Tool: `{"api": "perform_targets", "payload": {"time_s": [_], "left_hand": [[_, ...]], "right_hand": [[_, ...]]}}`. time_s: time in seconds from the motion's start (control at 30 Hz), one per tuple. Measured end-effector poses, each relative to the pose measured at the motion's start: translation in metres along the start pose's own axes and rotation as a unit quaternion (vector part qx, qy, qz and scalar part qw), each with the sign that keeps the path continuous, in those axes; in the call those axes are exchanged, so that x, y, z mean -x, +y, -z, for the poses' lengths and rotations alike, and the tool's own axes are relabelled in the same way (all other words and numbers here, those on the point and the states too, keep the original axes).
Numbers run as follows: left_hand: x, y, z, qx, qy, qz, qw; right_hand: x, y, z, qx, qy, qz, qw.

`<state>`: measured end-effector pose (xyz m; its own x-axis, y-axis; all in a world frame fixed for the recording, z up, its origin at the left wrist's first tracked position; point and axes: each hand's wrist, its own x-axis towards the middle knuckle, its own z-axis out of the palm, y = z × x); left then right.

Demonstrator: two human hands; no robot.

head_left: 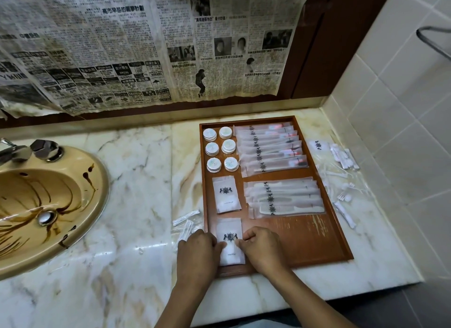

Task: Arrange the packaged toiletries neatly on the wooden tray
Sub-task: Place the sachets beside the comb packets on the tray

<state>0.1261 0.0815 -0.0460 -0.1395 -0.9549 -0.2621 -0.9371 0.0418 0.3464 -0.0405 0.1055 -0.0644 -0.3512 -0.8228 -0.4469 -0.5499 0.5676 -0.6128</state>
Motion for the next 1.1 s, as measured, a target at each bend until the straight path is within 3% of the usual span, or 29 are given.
{"api": "perform_targets", "payload": {"time_s": [0.2,0.37,0.57,0.7,0.8,0.93,1.1], "left_hand": [[0.002,0.001,0.005,-0.011,-0.004,-0.002,1.0],[-0.002,0.013,0.009,-0.03,0.064,-0.005,0.997],[-0.017,0.046,0.01,0.084,0.118,-0.019,0.989],[-0.027,0.073,0.009,0.152,0.104,-0.05,0.982],[-0.033,0.095,0.01,0.209,0.097,-0.064,0.971],[-0.037,0.12,0.011,0.236,0.087,-0.071,0.965],[-0.036,0.146,0.014,0.241,0.098,-0.077,0.962]], "right_hand": [[-0.002,0.018,0.01,-0.119,-0.042,-0.001,0.992],[-0.005,0.031,0.036,-0.197,-0.028,-0.015,0.98],[-0.019,0.038,0.091,-0.254,0.038,0.013,0.966],[-0.043,0.056,0.128,-0.265,0.092,0.014,0.96],[-0.066,0.068,0.16,-0.242,0.148,0.008,0.959],[-0.109,0.07,0.201,-0.129,0.214,0.056,0.967],[-0.188,0.069,0.232,0.09,0.197,0.132,0.967]]}}
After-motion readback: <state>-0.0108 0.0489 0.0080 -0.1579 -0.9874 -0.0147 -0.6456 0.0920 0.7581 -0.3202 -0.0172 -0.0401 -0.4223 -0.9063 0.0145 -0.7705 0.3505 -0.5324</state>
